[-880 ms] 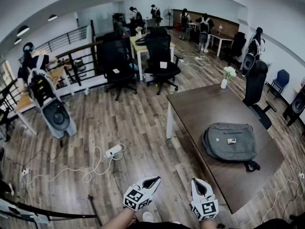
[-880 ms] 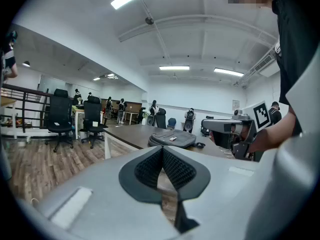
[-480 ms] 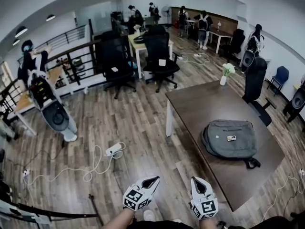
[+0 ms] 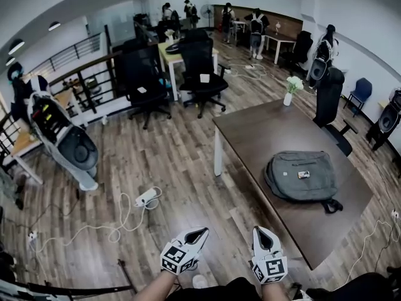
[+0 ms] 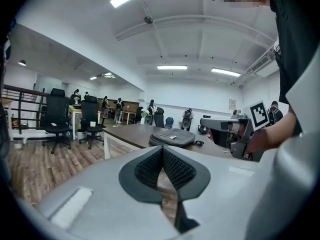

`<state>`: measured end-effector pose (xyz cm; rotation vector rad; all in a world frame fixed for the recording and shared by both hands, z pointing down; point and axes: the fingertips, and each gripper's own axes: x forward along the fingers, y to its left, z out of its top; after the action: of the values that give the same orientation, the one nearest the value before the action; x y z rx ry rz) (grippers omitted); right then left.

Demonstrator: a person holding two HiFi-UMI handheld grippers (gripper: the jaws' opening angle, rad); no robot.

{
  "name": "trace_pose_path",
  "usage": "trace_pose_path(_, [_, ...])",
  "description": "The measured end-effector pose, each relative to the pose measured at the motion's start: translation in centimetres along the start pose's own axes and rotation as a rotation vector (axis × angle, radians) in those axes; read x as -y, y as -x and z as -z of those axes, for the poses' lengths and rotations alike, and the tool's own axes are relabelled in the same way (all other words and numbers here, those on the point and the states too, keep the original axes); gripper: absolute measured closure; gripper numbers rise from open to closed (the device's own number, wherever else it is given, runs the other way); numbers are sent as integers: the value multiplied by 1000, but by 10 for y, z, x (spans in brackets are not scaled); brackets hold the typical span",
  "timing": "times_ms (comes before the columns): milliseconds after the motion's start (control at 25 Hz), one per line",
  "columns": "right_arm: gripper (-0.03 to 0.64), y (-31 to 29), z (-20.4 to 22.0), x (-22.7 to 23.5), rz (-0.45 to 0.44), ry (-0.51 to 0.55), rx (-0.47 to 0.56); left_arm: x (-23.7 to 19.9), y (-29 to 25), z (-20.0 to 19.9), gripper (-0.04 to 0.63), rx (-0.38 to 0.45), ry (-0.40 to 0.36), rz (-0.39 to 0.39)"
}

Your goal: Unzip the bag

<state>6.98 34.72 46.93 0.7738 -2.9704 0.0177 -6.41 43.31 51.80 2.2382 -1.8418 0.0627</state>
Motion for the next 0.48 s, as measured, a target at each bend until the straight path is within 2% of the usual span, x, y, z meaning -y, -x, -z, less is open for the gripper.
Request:
trace_pose_path(240, [615, -7, 9, 8, 32, -10, -24, -14, -12, 2, 575, -16, -3, 28])
trace_pose_path(480, [615, -38, 11, 41, 42, -6, -44, -32, -56, -4, 575, -36, 4, 45])
